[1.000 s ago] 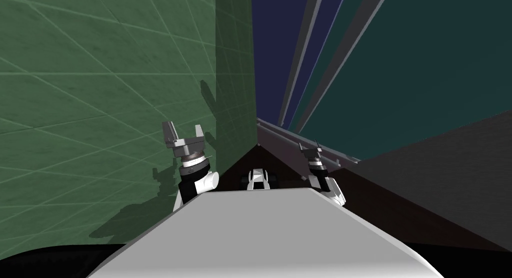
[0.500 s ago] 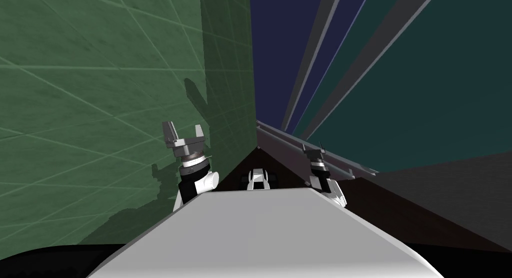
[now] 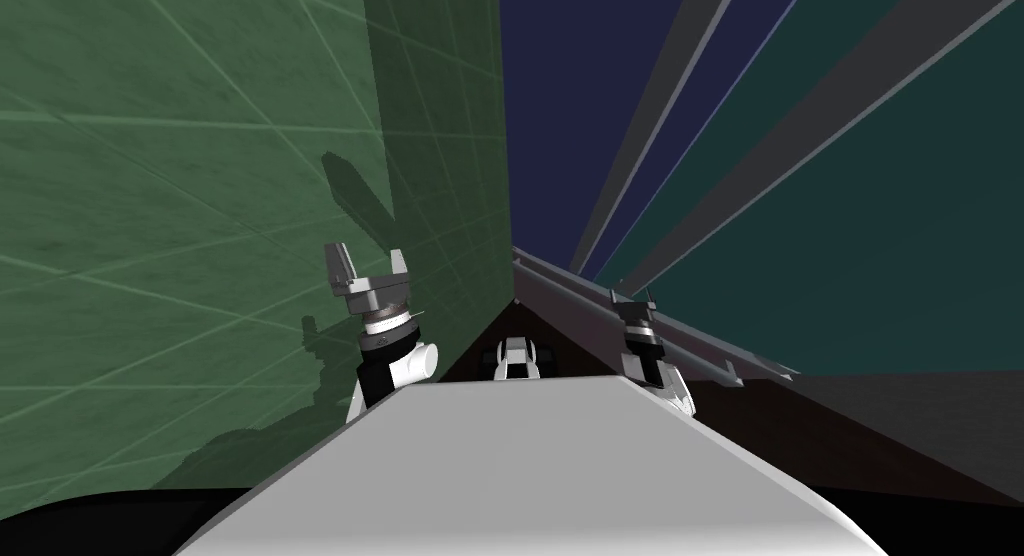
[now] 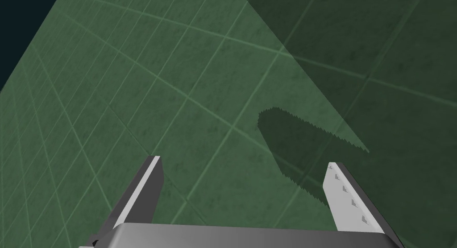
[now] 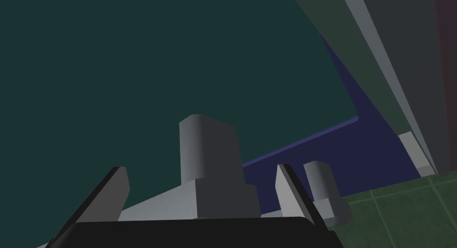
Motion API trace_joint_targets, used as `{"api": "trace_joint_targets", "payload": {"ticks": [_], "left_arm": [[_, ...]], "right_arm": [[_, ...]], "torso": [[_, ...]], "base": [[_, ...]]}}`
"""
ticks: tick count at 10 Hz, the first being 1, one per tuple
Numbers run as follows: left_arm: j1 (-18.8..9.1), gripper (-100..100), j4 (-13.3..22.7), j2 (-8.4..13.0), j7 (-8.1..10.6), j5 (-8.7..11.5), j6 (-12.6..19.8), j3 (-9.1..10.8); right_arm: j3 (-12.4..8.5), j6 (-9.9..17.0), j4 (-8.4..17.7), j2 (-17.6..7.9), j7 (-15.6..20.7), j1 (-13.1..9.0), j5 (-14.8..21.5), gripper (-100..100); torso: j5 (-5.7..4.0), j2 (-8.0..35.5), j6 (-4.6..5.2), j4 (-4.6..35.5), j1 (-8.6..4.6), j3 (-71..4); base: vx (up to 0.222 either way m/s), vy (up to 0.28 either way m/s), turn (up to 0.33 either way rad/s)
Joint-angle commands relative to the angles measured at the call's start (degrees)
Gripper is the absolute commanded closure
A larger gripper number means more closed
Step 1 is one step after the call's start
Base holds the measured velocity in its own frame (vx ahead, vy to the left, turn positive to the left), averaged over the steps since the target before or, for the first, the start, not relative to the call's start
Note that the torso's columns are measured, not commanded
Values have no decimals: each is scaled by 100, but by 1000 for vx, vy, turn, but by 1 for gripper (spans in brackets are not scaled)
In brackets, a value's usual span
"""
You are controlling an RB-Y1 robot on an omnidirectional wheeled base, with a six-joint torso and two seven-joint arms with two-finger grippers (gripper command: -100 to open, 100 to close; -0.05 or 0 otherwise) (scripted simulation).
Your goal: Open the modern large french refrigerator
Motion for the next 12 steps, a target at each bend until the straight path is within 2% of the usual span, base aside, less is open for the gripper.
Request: {"api": "trace_joint_targets", "payload": {"ticks": [1, 2, 3, 5, 6, 8, 12], "left_arm": [[-1, 0, 0, 0, 0, 0, 0, 0], [-1, 0, 1, -1, 0, 0, 0, -1], [-1, 0, 0, 0, 0, 0, 0, -1], [-2, 0, 1, 0, 0, 0, 1, 0], [-2, 0, 1, 0, 0, 0, 1, 0], [-5, 0, 2, 0, 0, 0, 1, 0], [-4, 0, 2, 0, 0, 0, 1, -1]], "right_arm": [[-35, 282, -122, -229, -191, -91, -7, -100], [-18, 179, -40, -160, -121, -69, -1, -100], [-4, 31, -14, -25, -21, -10, -1, 100], [-2, 76, -50, -42, -51, -17, -2, 100], [186, -34, -48, -160, -216, -10, 75, 100], [362, -115, -54, -287, -390, -3, 148, 100], [714, -275, -67, -541, -737, 9, 294, 100]], "torso": [[4, 7, 0, 5, 13, 8], [17, -20, -9, 8, 14, -9], [12, -32, -7, 0, 6, -19], [-7, -22, 5, -10, -3, -8], [1, -34, 11, -8, 4, -17], [-3, 23, -9, 3, 18, 18], [21, -13, 18, 12, 20, -7]], "base": [[55, 58, -4], [14, 32, -9], [-34, -41, -8], [-36, -33, 18], [-177, -46, 104], [-279, -82, 154], [-254, -39, 81]]}}
